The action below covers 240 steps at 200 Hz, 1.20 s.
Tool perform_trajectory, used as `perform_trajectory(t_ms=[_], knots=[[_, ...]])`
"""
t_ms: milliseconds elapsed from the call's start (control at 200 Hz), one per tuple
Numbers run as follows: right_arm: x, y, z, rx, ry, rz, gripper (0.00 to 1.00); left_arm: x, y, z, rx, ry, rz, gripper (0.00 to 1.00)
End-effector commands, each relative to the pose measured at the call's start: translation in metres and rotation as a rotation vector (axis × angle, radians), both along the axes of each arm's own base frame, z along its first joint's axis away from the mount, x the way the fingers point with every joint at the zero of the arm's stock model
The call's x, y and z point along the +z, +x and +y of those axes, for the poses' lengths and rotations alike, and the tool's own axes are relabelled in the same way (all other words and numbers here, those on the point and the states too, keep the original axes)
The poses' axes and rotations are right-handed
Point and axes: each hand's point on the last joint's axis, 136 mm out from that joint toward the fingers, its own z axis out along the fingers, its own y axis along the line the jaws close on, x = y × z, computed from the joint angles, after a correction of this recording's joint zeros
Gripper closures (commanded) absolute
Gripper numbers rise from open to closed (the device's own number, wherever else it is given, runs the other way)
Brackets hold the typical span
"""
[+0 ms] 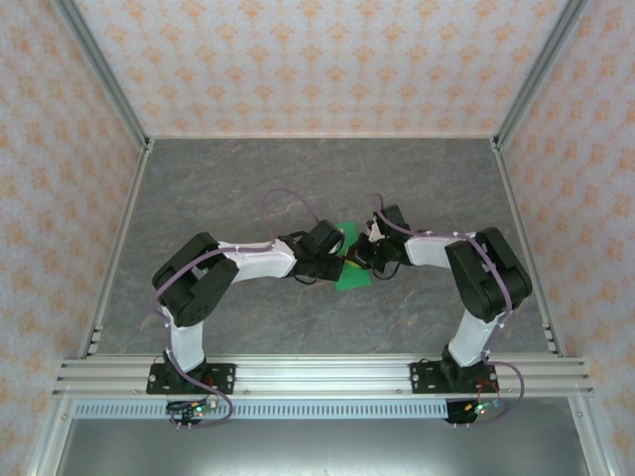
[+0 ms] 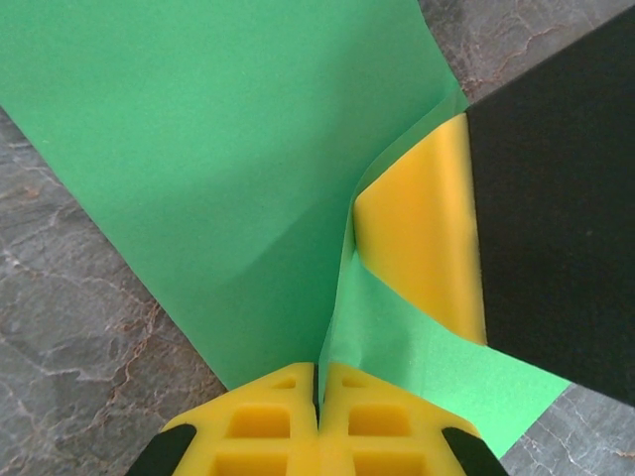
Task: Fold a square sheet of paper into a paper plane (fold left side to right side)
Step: Fold the triangle a second time at the center of the table.
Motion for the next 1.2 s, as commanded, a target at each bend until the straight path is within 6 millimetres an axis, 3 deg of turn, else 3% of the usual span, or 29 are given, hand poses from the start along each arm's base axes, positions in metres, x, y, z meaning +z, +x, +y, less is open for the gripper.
perform_trajectory(t_ms=[0,270,545,636,966,1196], knots=[[-0.019,-0.005,-0.012,-0.004,-0.095,0.033,0.94,-0.005,-0.009,0.017,0.006,0.072,0.030,0.98],[-0.037,-0.016,-0.021,0.000,-0.148,0.083,0.94,0.007,-0.012,0.021,0.017,0.057,0.013,0.92],[-0.047,-0.021,-0.025,-0.007,-0.171,0.111,0.94,0.038,-0.011,0.027,0.032,0.041,-0.039,0.72],[-0.049,-0.021,-0.026,-0.007,-0.173,0.113,0.94,0.045,-0.013,0.027,0.033,0.022,-0.045,0.70],[-0.045,-0.020,-0.024,-0.007,-0.167,0.105,0.94,0.055,-0.031,-0.030,-0.016,-0.359,0.081,0.71],[-0.045,-0.020,-0.024,-0.004,-0.165,0.107,0.94,0.040,-0.032,-0.035,-0.018,-0.358,0.120,0.72]])
